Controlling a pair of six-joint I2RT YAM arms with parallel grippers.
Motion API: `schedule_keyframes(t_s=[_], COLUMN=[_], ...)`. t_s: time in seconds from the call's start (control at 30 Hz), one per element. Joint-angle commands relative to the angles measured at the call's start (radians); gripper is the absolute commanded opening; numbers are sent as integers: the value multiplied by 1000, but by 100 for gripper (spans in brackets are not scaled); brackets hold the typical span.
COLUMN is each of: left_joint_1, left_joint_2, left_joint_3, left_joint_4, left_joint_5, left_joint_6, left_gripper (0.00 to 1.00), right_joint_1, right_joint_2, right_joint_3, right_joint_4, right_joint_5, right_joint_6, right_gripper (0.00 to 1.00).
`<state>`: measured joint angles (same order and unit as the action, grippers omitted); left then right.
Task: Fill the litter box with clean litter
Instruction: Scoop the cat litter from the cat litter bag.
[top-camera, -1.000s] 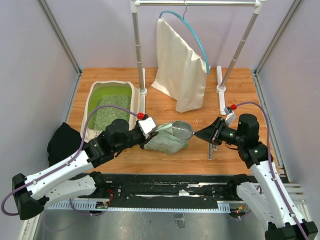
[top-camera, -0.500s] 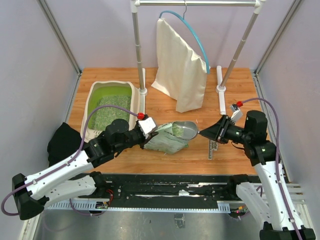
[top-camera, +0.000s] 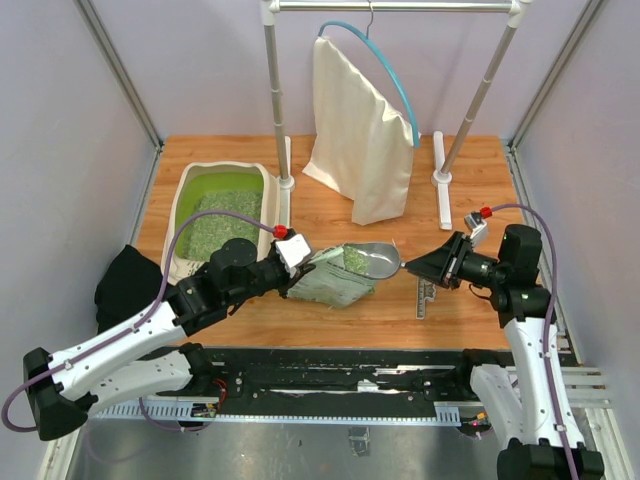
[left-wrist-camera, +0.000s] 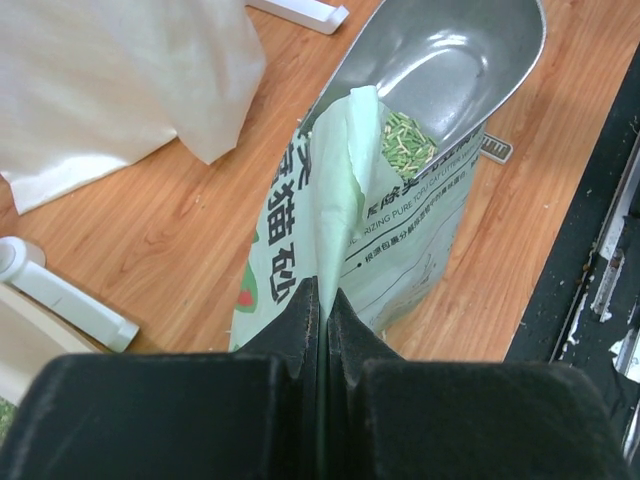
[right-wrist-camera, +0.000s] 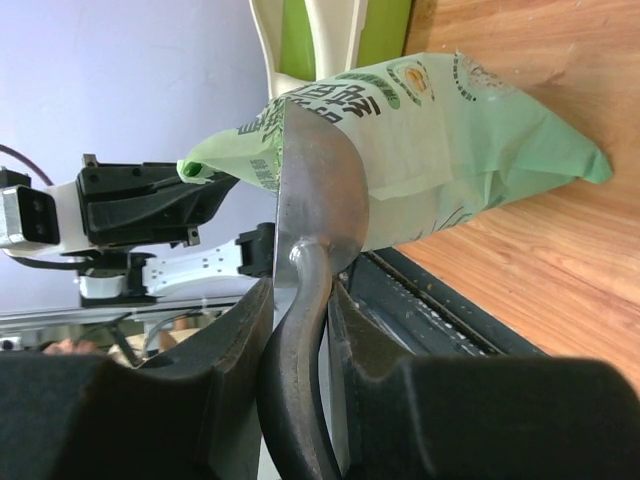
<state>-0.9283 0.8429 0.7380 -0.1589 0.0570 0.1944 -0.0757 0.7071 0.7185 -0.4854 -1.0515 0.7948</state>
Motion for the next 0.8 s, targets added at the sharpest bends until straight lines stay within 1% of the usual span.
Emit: schedule_keyframes(t_s=[0.0, 0.1, 0.23, 0.27, 0.3, 0.37, 0.4, 0.43, 0.5, 0.57, 0.6, 0.63, 0.67, 0.73, 0.77], left_joint_1=[-9, -9, -9, -8, -7, -8, -8, -9, -9, -8, -9, -9, -8, -9, -9], left_joint_2=[-22, -21, -35, -40, -46, -51, -50, -49, -39, -35, -37, -40, -44, -46, -43], left_joint_3=[2, 4, 8, 6, 3, -3, -5, -5, 5, 18, 20, 18, 12, 0, 0], left_joint_4=[110, 108, 93, 94, 96, 109, 118, 125, 124, 103, 92, 89, 92, 123, 132], left_joint_5=[13, 12, -1, -4, -5, -10, -13, -12, -10, -7, -6, -5, -9, -21, -24], left_joint_6=[-34, -38, -38, -38, -40, -43, -46, -47, -49, -53, -54, -54, -52, -57, -61], left_gripper=[1, 1, 1, 0, 0, 0, 0, 0, 0, 1, 1, 0, 1, 0, 0], right_joint_1=[34, 53, -73, -79, -66, 8, 58, 83, 55, -60, -105, -111, -79, 38, 83], right_joint_2=[2, 14, 17, 14, 8, -8, -14, -16, -11, -7, -9, -17, -27, -48, -47], right_joint_3=[-110, -103, -85, -93, -113, -159, -170, -167, -137, -107, -108, -122, -145, -190, -186], right_joint_4=[309, 285, 184, 188, 225, 368, 420, 425, 322, 183, 148, 166, 250, 438, 448], right_joint_5=[-73, -89, -197, -196, -177, -122, -89, -59, -83, -164, -196, -192, -162, -79, -48], right_joint_6=[209, 170, 78, 86, 131, 252, 289, 284, 201, 91, 74, 105, 182, 324, 325], right_gripper=[1, 1, 1, 1, 1, 1, 1, 1, 1, 1, 1, 1, 1, 1, 1])
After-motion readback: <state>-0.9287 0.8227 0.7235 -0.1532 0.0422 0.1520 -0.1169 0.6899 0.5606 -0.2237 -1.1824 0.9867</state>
